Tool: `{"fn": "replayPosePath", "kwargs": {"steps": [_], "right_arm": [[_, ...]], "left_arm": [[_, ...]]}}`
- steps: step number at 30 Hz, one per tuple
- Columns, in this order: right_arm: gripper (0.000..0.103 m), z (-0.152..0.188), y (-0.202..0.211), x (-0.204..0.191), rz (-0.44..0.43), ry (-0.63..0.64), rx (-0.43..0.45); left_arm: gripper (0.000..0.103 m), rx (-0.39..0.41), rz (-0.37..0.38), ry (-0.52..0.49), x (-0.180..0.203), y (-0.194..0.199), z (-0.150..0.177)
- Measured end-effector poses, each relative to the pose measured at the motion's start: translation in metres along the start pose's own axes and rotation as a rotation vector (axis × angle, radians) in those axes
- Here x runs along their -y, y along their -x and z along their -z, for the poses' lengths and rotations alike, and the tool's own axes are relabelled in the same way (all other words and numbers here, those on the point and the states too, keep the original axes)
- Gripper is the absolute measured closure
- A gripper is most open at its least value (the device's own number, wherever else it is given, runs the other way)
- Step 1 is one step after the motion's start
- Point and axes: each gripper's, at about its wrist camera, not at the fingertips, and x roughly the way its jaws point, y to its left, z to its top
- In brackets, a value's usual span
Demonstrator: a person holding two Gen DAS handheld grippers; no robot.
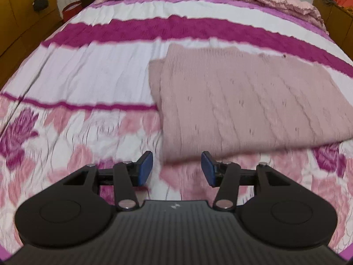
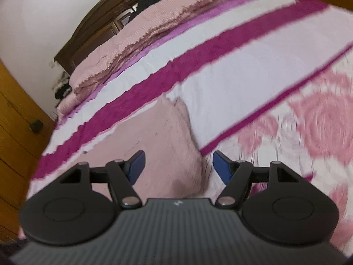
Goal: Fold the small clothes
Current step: 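Grasp the edge of the folded cardigan with the right gripper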
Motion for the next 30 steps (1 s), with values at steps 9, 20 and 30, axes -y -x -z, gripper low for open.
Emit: {"fn": "replayPosePath", "kwargs": {"steps": [9, 20, 30], "right_arm": [[0.032, 0.031, -0.023, 0.002, -0.028, -0.119, -0.042], [0.032, 0.044, -0.067, 0.012, -0.138, -0.255, 0.074], [0.077, 0.019, -0.100, 0.004, -0.095, -0.275, 0.011]], "left_arm": [[0.039, -0.036, -0.018, 0.105, -0.005, -0.001, 0.026], [0.039, -0.039, -0.032, 0.188, -0.026, 0.004, 0.011], [0.039, -0.077, -0.036, 0.142, -0.037, -0.005, -0.007]]}}
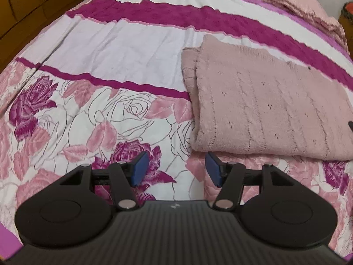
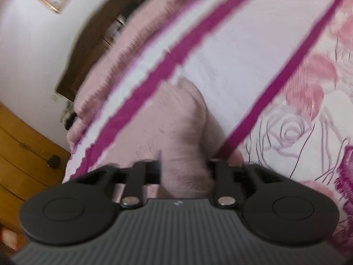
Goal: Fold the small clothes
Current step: 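Grasp the edge of the folded cardigan with the right gripper, then lift the cardigan edge and fold it over the bundle with the right gripper, then release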
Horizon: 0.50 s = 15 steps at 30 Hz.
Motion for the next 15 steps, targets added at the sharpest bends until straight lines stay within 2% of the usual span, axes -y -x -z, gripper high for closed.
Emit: {"fn": "replayPosePath", "kwargs": {"steps": [1, 4, 9, 15], "right_arm": [[0.077, -0.004, 0.001, 0.000, -0.015, -0.029, -0.014], [0.078, -0.013, 0.010, -0.017, -0.039, 0.041, -0.018], [0.078, -0.018, 0.024, -0.070, -0.074, 0.142, -0.013], [0.078, -0.006, 0.026, -0.143, -0.096, 0.316, -0.008]], "left_arm": [[0.038, -0.007, -0.009, -0.008, 0.000, -0.002, -0.002], [0.038, -0.019, -0.031, -0.048, -0.001, -0.004, -0.011], [0.038, -0.022, -0.045, -0.060, -0.005, 0.001, -0.017], [0.038, 0.004, -0.034, -0.069, -0.014, 0.014, -0.018]]}}
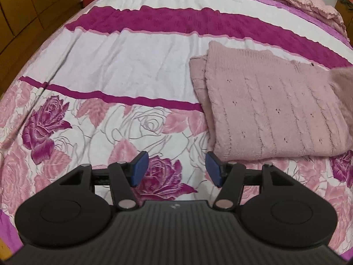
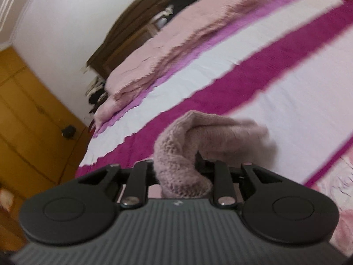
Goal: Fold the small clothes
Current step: 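Lift the cardigan edge and fold it over the bundle with the right gripper, then release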
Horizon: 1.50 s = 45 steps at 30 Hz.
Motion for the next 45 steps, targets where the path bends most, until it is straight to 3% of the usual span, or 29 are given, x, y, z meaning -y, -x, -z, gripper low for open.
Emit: {"fn": "replayPosePath", "kwargs": {"steps": [5, 9, 12, 16, 17, 19, 27, 31, 35, 38, 42, 45], "right_arm": [[0.078, 0.005, -0.014, -0.074, -0.057, 0.136, -0.012], [0.078, 0.032, -0.036, -0.131, -0.133, 0.255, -0.075], [0.078, 0.078, -0.060, -0.161, -0.174, 0.360, -0.127], [0.078, 0.161, -0.098, -0.175, -0.129, 0.527, -0.262], [0.078, 0.179, -0.103, -0.170, -0.141, 0.549, -0.271], [0.078, 0.199, -0.098, -0.159, -0.197, 0.596, -0.190], [0.078, 0.187, -0.091, -0.181, -0.167, 0.696, -0.195], [0.078, 0.185, -0.080, -0.204, -0.185, 0.818, -0.124], [0.073, 0.212, -0.096, -0.218, -0.107, 0.984, -0.228], [0.067, 0.227, -0.079, -0.217, -0.093, 0.968, -0.167], [0.059, 0.227, -0.048, -0.217, -0.169, 0.924, -0.195], [0.060, 0.218, -0.026, -0.208, -0.228, 0.888, -0.186]], "left_arm": [[0.038, 0.018, -0.029, 0.021, -0.020, 0.005, 0.004], [0.038, 0.016, -0.040, 0.068, -0.040, 0.002, 0.009], [0.038, 0.022, -0.051, 0.093, -0.054, -0.001, 0.013], [0.038, 0.024, -0.063, 0.110, -0.070, -0.005, 0.020], [0.038, 0.022, -0.057, 0.117, -0.073, -0.007, 0.022], [0.038, 0.020, -0.040, 0.144, -0.082, -0.012, 0.024], [0.038, 0.034, 0.001, 0.198, -0.100, -0.022, 0.031], [0.038, 0.050, -0.016, 0.198, -0.107, -0.017, 0.033], [0.038, 0.068, -0.022, 0.216, -0.114, -0.010, 0.033], [0.038, 0.075, -0.040, 0.190, -0.112, -0.006, 0.030], [0.038, 0.129, -0.039, 0.173, -0.104, 0.008, 0.026], [0.038, 0.159, -0.011, 0.160, -0.095, 0.019, 0.023]]}}
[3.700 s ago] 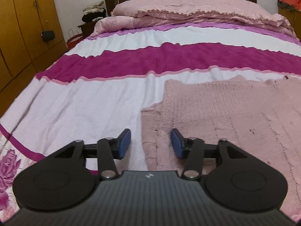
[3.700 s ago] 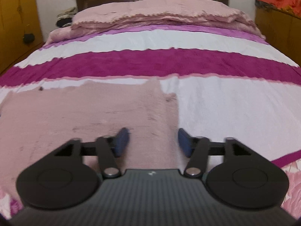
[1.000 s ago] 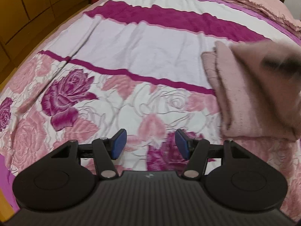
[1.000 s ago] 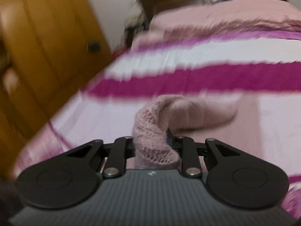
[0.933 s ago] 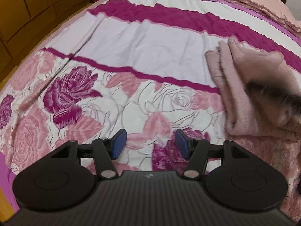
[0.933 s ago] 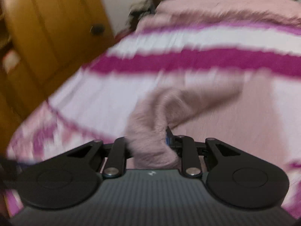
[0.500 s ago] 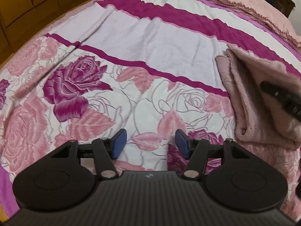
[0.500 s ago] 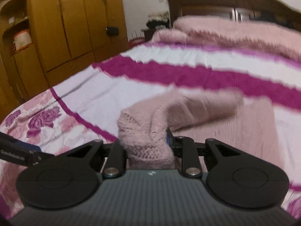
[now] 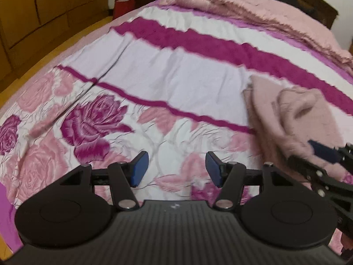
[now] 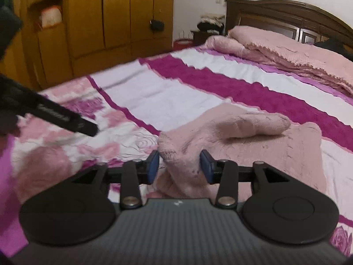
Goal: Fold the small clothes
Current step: 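Lift the cardigan edge and fold it over the bundle with the right gripper, then release, then withdraw the right gripper from the folded cardigan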
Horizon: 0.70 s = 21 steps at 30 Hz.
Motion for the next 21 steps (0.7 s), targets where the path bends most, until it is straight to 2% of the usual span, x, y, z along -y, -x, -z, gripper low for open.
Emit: {"fn": "replayPosePath", "kwargs": {"steps": [5, 10, 14, 17, 21], "right_arm": [[0.060, 0.012, 0.042, 0.041, -0.019, -0.143, 0.036], [0.059, 0.029, 0.066, 0.098, 0.083, -0.319, 0.070], [0.057, 0.040, 0.064, 0.144, 0.149, -0.455, 0.053], [0.057, 0.044, 0.055, 0.162, 0.179, -0.470, 0.045], [0.055, 0.052, 0.042, 0.179, 0.186, -0.492, 0.039]], "left_arm": [[0.038, 0.061, 0.044, -0.072, 0.031, 0.017, -0.011], [0.038, 0.080, 0.140, -0.144, 0.075, 0.016, -0.024], [0.038, 0.088, 0.245, -0.232, 0.112, -0.002, -0.034], [0.038, 0.090, 0.302, -0.294, 0.138, -0.019, -0.039], [0.038, 0.131, 0.325, -0.403, 0.171, -0.042, -0.039]]}}
